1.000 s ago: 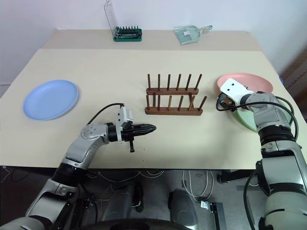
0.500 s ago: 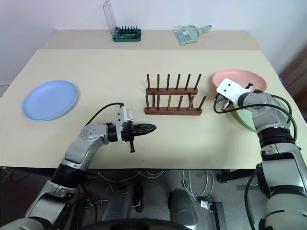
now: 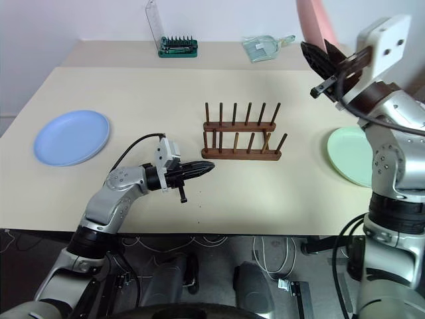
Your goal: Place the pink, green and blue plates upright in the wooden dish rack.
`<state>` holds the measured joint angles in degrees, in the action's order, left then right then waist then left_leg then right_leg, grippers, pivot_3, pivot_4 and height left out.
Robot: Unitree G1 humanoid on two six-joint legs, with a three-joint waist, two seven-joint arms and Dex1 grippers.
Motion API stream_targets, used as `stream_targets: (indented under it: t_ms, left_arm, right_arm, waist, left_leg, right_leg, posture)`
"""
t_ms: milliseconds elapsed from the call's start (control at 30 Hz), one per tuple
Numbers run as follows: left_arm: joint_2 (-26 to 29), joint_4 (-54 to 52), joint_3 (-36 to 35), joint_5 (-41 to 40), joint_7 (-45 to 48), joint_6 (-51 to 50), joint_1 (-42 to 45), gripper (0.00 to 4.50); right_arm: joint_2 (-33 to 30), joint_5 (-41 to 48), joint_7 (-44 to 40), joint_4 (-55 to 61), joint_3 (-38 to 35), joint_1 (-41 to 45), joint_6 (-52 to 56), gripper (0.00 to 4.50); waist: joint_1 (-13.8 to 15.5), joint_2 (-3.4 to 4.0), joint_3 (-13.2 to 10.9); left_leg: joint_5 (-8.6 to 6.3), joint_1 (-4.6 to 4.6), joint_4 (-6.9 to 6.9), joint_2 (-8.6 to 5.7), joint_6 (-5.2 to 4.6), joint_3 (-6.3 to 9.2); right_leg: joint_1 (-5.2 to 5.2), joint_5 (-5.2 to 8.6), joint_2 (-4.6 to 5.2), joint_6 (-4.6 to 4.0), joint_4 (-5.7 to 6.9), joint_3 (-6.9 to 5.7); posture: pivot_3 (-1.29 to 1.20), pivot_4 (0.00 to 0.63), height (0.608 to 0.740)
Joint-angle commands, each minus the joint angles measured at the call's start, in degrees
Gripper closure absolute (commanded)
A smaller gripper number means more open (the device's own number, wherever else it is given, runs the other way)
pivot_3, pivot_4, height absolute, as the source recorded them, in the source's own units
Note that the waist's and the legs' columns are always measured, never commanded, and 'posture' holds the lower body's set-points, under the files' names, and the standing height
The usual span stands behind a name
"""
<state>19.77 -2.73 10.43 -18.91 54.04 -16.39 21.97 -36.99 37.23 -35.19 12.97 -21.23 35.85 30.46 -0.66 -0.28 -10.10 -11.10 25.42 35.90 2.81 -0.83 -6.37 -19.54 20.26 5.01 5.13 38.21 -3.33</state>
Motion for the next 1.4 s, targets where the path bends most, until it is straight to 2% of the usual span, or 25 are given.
stream_targets:
  t_ms: [33,200,333,700,1400]
  left_arm:
    - [-0.1,-2.6,-0.5,-1.1,0.0,0.0,0.6,4.43]
    - [-0.1,-3.6,-0.9,-2.0,-0.2,-0.7,0.3,4.43]
    - [0.0,-3.7,-1.1,-2.5,-0.1,-0.8,0.2,4.43]
    - [0.5,-3.5,-1.5,-3.5,0.6,0.6,-0.1,4.43]
    - [0.3,-5.6,-1.4,-4.2,-1.0,-1.9,1.0,4.43]
  right_arm:
    - [3.3,15.7,5.9,4.3,-6.9,0.2,7.6,4.46]
    - [8.9,30.9,14.7,7.9,-10.1,-3.5,11.8,4.46]
    - [10.9,37.6,21.2,8.5,-10.3,-4.9,11.8,4.46]
    - [12.3,38.9,23.9,7.4,-7.0,-7.9,9.3,4.46]
    - [14.3,34.2,25.2,0.5,-5.6,-11.0,6.6,4.46]
  waist:
    - [0.0,0.0,0.0]
    - [-0.1,0.02,0.0]
    - [-0.3,0.03,0.0]
    - [-0.2,0.03,0.0]
    - [-0.1,0.03,0.0]
  left_leg:
    - [-0.02,0.01,0.0,-0.01,-0.04,0.0]
    - [-0.03,0.02,-0.04,-0.02,-0.05,0.0]
    - [-0.03,0.02,-0.05,-0.01,-0.06,-0.01]
    - [-0.03,0.04,-0.09,-0.02,-0.06,-0.02]
    - [-0.02,0.06,-0.18,-0.03,-0.05,-0.04]
  right_leg:
    - [0.0,0.0,0.01,0.0,-0.01,0.0]
    - [-0.04,0.0,0.01,0.0,-0.01,0.0]
    - [-0.07,0.0,-0.01,0.0,0.02,0.0]
    - [-0.12,0.0,-0.02,0.0,0.0,0.01]
    - [-0.16,0.0,-0.02,-0.01,-0.01,0.02]
  posture:
    - [0.0,0.15,0.732]
    - [0.0,0.15,0.732]
    - [0.0,0.15,0.732]
    - [0.0,0.15,0.732]
    - [0.0,0.15,0.732]
